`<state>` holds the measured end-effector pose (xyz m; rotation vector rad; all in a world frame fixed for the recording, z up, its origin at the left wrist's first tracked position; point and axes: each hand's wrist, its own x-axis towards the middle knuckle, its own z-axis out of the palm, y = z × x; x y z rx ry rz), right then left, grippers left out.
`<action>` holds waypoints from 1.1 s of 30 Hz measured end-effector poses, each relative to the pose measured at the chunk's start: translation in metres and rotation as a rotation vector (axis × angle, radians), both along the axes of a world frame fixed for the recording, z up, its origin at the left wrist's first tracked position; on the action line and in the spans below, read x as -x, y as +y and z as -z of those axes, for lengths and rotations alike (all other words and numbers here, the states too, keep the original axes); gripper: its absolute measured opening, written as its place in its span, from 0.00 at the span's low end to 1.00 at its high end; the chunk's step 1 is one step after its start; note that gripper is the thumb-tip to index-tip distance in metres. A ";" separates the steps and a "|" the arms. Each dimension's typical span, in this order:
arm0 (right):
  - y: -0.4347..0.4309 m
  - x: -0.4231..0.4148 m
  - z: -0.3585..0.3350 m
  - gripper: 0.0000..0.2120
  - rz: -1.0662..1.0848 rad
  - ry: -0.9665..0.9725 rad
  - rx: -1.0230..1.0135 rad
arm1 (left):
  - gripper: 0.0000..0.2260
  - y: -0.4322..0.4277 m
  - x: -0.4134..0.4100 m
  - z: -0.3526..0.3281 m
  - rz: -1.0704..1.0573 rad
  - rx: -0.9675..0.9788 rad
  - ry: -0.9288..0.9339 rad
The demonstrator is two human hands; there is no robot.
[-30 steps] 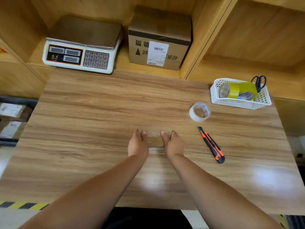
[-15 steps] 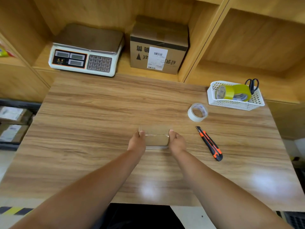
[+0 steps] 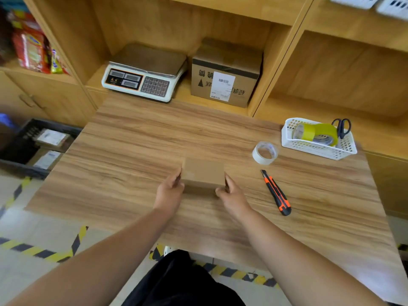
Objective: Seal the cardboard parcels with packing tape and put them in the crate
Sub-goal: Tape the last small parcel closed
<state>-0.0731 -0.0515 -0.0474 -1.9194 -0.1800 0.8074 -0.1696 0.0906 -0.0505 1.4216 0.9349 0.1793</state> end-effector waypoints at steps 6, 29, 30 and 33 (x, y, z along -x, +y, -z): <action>0.011 0.027 -0.003 0.28 -0.148 0.068 -0.023 | 0.23 -0.007 0.055 -0.003 -0.175 0.024 0.026; 0.280 0.272 -0.020 0.09 -0.541 0.131 0.095 | 0.26 0.184 0.360 -0.026 -0.414 -0.165 0.092; 0.299 0.289 -0.020 0.11 -0.557 0.133 0.115 | 0.23 0.200 0.378 -0.026 -0.436 -0.158 0.077; 0.353 0.336 -0.018 0.17 -0.566 0.162 0.137 | 0.16 0.249 0.427 -0.025 -0.568 -0.113 0.051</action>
